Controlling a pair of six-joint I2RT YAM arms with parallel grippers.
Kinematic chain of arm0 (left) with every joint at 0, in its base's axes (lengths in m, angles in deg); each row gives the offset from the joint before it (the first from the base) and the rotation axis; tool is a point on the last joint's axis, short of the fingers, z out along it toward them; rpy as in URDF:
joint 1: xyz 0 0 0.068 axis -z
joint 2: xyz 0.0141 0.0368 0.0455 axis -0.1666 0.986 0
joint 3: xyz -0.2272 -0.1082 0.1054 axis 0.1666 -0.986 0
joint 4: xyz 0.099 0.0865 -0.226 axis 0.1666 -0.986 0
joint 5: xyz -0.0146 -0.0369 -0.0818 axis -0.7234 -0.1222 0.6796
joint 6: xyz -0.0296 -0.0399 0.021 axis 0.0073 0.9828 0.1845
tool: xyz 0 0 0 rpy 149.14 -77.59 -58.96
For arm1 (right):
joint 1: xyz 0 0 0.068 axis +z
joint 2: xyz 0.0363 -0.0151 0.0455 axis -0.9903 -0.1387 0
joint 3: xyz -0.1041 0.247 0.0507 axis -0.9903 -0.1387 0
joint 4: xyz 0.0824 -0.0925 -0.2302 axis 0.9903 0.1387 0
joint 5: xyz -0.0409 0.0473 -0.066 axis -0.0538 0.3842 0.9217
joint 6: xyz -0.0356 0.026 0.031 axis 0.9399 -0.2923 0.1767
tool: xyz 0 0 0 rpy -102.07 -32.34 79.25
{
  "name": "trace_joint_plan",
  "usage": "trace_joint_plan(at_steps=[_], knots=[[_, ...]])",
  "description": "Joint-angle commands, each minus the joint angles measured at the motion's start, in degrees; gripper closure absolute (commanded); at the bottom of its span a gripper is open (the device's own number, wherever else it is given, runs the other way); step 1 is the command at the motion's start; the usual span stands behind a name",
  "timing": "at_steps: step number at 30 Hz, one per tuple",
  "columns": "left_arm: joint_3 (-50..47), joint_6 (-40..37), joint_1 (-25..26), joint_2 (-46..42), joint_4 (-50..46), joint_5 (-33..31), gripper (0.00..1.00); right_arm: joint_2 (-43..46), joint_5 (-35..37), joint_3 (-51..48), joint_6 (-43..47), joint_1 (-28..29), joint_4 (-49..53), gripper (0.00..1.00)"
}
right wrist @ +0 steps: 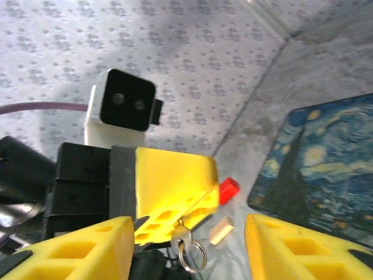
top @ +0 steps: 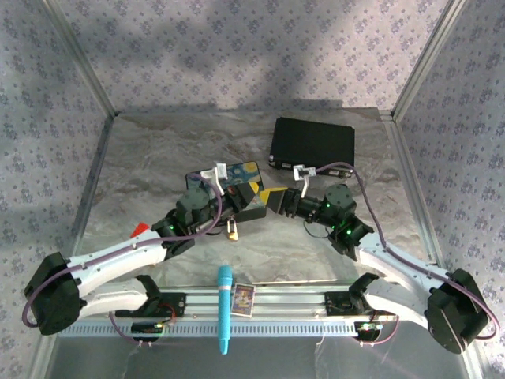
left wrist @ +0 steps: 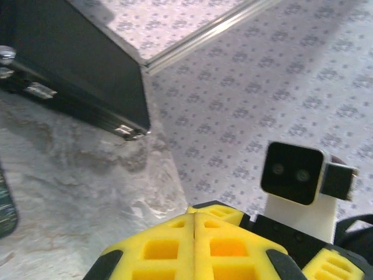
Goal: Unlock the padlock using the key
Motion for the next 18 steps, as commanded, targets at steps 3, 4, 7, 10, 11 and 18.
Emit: trace_joint_plan(at_steps=[3, 4, 7, 10, 11, 18], knots=[[-0.1, -0.4, -0.9, 0.5, 10.0, 5.2, 1.00, 0.0, -4.5, 1.0, -2.9, 0.7, -7.8, 0.55], [-0.2, 0.1, -1.0, 0.7, 11.5, 5.8, 1.00, -0.2, -4.7, 1.1, -3.0, 0.9, -8.0, 0.55], [-0.8, 2.3, -1.0, 2.1, 15.8, 6.8, 1.00, -1.0, -5.0, 1.3, -3.2, 1.0, -8.6, 0.57], [-1.0, 2.5, -0.9, 2.6, 17.9, 7.1, 1.00, -1.9, -6.1, 1.8, -3.4, 1.0, -9.6, 0.63], [-0.9, 2.5, -0.9, 2.8, 17.9, 7.1, 1.00, -2.1, -6.2, 1.7, -3.5, 1.1, -10.1, 0.64], [-1.5, 3.6, -0.9, 3.6, 18.6, 7.1, 1.00, -1.9, -5.2, 1.2, -3.1, 1.1, -10.1, 0.99]])
